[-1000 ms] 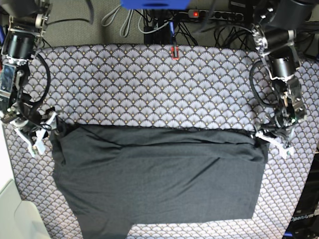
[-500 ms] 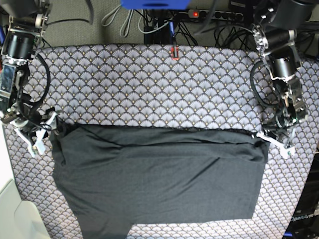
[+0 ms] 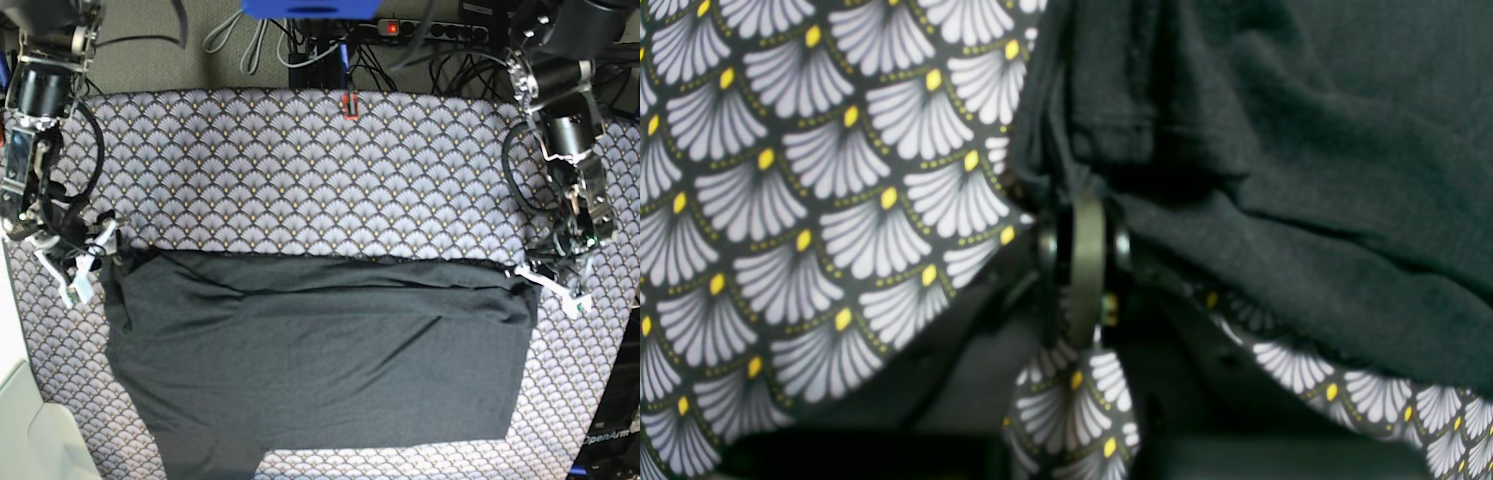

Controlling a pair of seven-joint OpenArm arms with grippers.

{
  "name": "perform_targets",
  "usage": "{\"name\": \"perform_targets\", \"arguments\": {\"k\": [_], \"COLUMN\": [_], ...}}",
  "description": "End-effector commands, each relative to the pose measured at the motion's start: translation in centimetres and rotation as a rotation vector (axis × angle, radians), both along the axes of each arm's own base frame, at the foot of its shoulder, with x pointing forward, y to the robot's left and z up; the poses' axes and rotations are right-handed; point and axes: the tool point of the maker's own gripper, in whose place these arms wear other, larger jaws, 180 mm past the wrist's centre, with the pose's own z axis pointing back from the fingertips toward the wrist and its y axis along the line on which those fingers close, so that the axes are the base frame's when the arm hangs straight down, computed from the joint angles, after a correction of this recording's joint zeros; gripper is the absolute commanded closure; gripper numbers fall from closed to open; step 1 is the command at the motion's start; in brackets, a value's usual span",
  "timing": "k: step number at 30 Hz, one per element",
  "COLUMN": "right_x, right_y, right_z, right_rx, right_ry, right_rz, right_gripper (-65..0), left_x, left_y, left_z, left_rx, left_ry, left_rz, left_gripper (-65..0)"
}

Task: Fold the T-shirt properly
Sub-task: 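Lower the folded edge onto the shirt with both grippers, then drag the held edge back toward the collar with both grippers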

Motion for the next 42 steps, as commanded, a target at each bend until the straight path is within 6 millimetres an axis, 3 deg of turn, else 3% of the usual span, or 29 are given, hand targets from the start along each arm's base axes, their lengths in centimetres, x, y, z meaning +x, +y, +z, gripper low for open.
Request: {"name": "perform_targets", "arguments": {"k": [1, 8, 15, 17, 23, 27, 34, 42], "right_x": [1.3, 2.1, 1.5, 1.4, 1.2, 1.2, -0.9, -3.4], "right_y": [-0.9, -1.1, -1.2, -1.1, -1.2, -2.1, -2.5, -3.0], "right_z": [1.6, 1.0, -0.8, -0.9, -1.1, -0.5, 1.8, 3.5], "right_rx": [-0.005, 0.031, 0.075, 0.075, 0.070, 0.045, -0.072, -0.193], "right_ry": [-0.050, -0.038, -0.017, -0.014, -0.006, -0.012, -0.059, -0.041], "right_rz": [-0.010, -0.034, -0.058, -0.058, -0.058, -0.057, 0.013, 0.065], "right_gripper": [-35.4, -35.4, -33.5, -28.4, 0.0, 0.0, 0.0, 0.0], "left_x": [1.2, 1.2, 1.2, 1.1, 0.4, -0.2, -1.4, -4.6], "left_y": [0.9, 1.0, 1.1, 1.1, 1.0, 0.9, 1.9, 2.9], "left_z": [1.9, 1.9, 1.9, 1.9, 1.2, 0.7, 2.9, 4.8], "left_rx": [0.016, 0.019, 0.025, 0.025, 0.026, 0.019, 0.091, 0.194], "left_ry": [-0.052, -0.052, -0.049, -0.048, -0.016, 0.025, 0.052, 0.105], "left_rz": [0.007, 0.008, 0.008, 0.007, -0.001, -0.008, -0.037, -0.073], "left_gripper": [-0.4, -0.4, -0.3, -0.3, -0.3, -0.3, -0.3, -0.3]}}
